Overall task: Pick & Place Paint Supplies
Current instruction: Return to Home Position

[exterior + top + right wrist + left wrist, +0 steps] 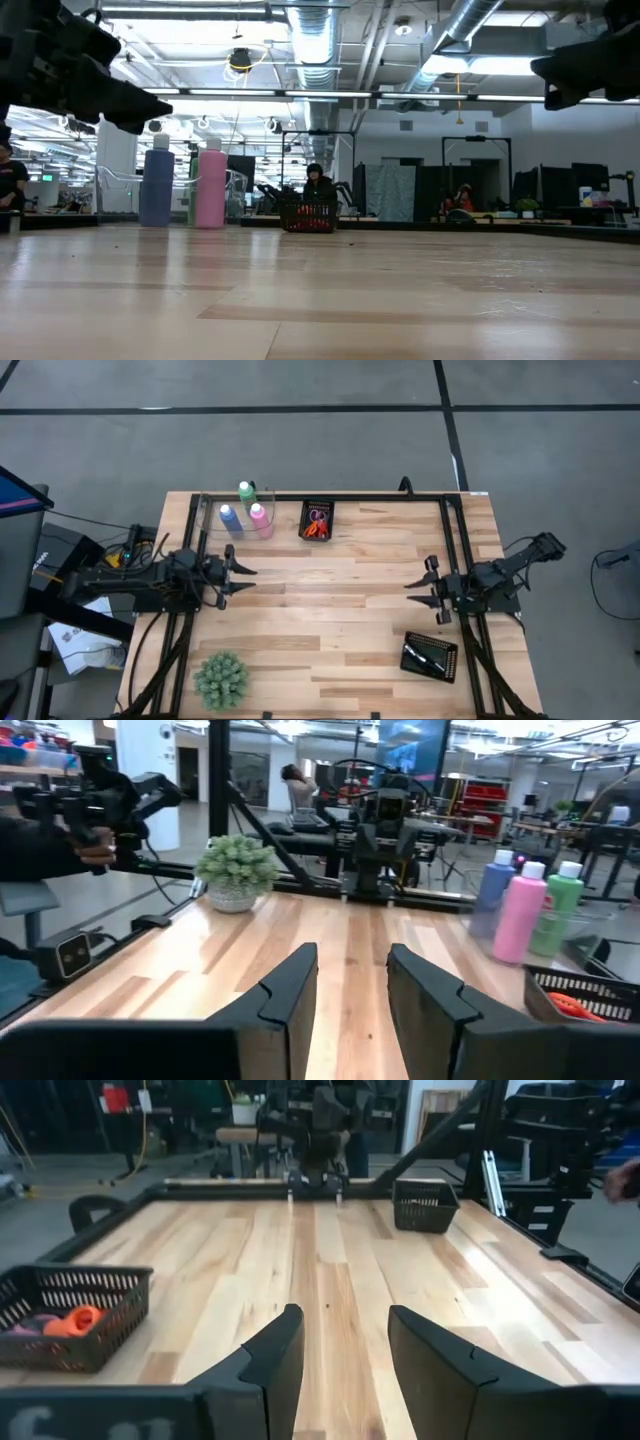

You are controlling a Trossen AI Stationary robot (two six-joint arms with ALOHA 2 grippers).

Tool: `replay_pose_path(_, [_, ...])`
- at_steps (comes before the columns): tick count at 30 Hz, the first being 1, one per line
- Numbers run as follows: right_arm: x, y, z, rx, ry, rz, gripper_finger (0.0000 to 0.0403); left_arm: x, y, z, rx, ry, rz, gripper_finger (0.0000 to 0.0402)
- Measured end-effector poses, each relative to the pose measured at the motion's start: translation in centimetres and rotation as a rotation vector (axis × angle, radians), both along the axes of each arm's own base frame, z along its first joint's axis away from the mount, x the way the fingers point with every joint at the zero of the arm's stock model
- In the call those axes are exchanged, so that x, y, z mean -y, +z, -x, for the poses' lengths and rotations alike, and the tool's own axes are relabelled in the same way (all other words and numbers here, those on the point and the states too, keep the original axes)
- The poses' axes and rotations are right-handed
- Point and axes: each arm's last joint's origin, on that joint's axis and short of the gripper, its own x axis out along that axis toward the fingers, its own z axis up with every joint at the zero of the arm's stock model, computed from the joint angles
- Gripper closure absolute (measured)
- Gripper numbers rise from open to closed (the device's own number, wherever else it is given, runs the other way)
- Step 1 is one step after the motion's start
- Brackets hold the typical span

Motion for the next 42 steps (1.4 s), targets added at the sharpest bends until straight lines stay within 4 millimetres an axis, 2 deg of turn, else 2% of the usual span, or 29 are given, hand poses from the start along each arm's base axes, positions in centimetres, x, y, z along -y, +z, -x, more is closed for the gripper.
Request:
replay_pose_path(8, [0.1,0.0,0.0,0.0,-0.01,0.003,0.0292,0.0,0.1,-0.2,0.003,0.011,0.089,0.0261])
replay_pose_path(18, [0.1,0.0,0.0,0.0,-0.009,0.003,0.0292,0.2,1.9,-0.2,0.192,-0.084,0.033,0.0261])
replay_pose_path(42, [0.1,0.0,0.0,0.0,-0.009,0.003,0.0292,0.2,1.9,-0.2,0.187,-0.081,0.04,0.0261])
